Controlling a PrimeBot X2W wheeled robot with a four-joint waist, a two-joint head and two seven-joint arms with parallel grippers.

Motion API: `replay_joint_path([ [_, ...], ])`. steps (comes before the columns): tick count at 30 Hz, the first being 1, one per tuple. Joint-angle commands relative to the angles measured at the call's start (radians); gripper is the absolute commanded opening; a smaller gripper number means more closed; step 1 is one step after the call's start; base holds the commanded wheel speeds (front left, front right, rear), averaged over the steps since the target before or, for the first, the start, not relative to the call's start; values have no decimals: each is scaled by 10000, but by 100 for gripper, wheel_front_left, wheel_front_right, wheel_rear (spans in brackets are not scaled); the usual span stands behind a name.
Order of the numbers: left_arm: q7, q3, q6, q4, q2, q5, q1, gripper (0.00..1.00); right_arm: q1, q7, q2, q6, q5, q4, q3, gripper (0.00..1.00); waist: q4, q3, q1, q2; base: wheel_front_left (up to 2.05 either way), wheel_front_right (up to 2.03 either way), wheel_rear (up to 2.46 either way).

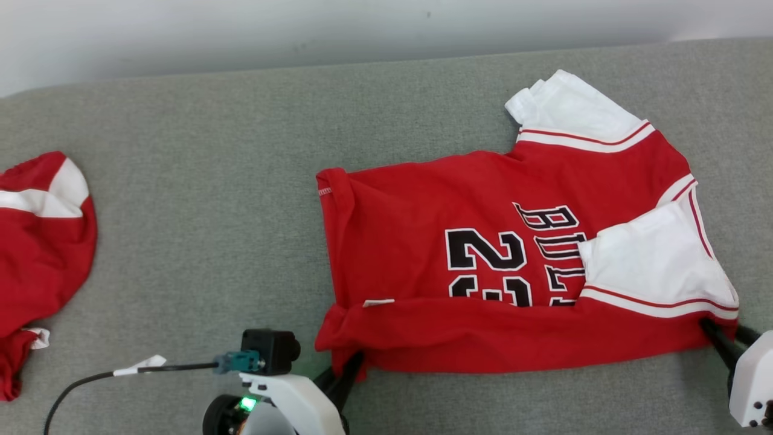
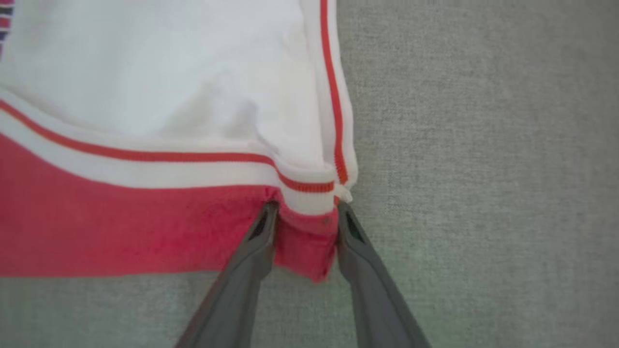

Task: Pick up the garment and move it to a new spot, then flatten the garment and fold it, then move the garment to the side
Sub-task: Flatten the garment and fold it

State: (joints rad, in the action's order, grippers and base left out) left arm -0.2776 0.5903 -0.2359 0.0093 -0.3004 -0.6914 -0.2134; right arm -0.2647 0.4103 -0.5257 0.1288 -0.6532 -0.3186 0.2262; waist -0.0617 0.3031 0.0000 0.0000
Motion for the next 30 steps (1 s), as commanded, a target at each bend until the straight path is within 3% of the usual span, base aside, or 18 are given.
replay_joint_path([
  [1,-86,-2,61,106,-57,-174,239,0,40,-10,44,29,-194,-75,247,0,33,-89,0,0,0,0,0],
  [9,-552,-458,355,-1031,-233,-1683,1446,0,958,16,-1451,7,-1651,920,222,0,107,-690,0,0,0,0,0],
  [14,-672,-622,290,-1886,-523,-2284,2508,0,2116,255,-2329,4,-2473,1533,-114,0,125,-891,0,0,0,0,0],
  [18,-543,-596,253,-2054,-610,-2401,3143,0,2983,325,-2607,1,-2832,1750,-386,0,139,-874,0,0,0,0,0],
  [22,-459,-388,354,-1712,-544,-2292,3396,0,3456,397,-2450,1,-2795,1714,-308,0,166,-818,0,0,0,0,0],
  [23,-444,-328,371,-1618,-512,-2295,3426,0,3512,362,-2388,1,-2745,1692,-289,12,168,-814,0,0,0,0,0],
  [24,-429,-287,397,-1546,-490,-2270,3430,13,3549,322,-2332,1,-2700,1674,-284,31,171,-814,0,0,0,0,0],
  [25,-388,-263,417,-1491,-475,-2233,3427,37,3589,284,-2267,1,-2693,1672,-279,47,173,-818,0,0,0,0,0],
  [26,-362,-247,426,-1451,-459,-2213,3446,69,3621,261,-2211,3,-2672,1673,-290,100,176,-830,0,0,0,0,0],
  [27,-345,-225,419,-1430,-451,-2198,3478,100,3656,282,-2188,3,-2664,1649,-338,100,174,-843,0,0,0,0,0],
  [30,-279,-352,324,-1562,-586,-2149,3525,100,3700,370,-2355,3,-2688,1718,-550,100,168,-904,0,0,0,0,0],
])
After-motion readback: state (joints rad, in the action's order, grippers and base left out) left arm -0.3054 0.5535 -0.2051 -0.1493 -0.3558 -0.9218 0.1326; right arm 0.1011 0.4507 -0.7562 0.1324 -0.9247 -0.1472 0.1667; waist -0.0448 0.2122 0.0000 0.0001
